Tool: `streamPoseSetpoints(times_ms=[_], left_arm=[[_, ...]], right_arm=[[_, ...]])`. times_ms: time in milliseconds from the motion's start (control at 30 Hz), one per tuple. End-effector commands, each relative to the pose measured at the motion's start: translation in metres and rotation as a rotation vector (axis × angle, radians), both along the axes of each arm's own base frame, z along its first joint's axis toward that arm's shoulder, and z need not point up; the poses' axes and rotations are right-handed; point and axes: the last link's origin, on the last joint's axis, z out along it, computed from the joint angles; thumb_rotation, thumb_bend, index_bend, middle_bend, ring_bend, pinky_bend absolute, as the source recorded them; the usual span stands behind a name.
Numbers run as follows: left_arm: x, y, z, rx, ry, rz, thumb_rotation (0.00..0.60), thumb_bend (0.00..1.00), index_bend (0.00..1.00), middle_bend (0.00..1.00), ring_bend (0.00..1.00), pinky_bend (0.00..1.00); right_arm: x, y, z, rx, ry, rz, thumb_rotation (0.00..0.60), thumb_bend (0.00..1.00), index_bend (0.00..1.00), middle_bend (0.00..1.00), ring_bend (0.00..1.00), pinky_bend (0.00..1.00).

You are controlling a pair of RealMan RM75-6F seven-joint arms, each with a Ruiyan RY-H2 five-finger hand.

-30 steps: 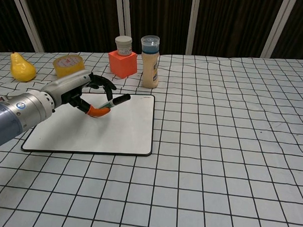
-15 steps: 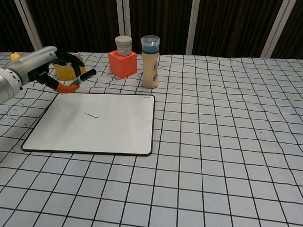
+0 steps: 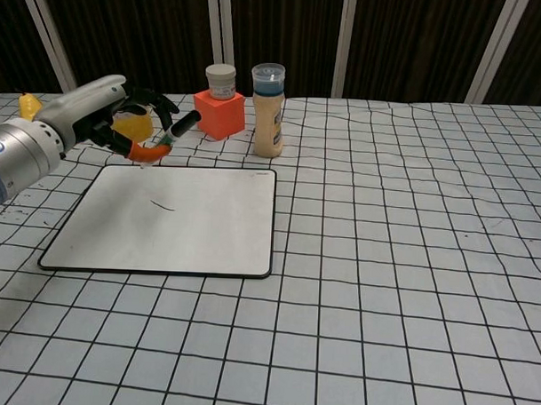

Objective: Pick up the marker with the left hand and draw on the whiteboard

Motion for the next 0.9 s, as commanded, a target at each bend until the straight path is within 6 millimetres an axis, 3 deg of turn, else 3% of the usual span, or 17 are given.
streamPoseSetpoints(times_ms=[33,900], left_arm=[[0.013,-0.006,-0.01,-0.017,-0.01,-0.005,0.6,0.57,0.69,0.19,0.03,0.11],[0.028,-0.014,-0.033,-0.047,-0.005,0.014,0.6,0.57,0.69,0.19,0.03,0.11]], right_arm=[[0.0,0.0,0.001,0.0,-0.001,-0.001,0.6,0.32,0.0,0.0,0.0,0.0],[0.0,-0.001,0.0,0.01,-0.004,-0.001,0.6,0.32,0.0,0.0,0.0,0.0]])
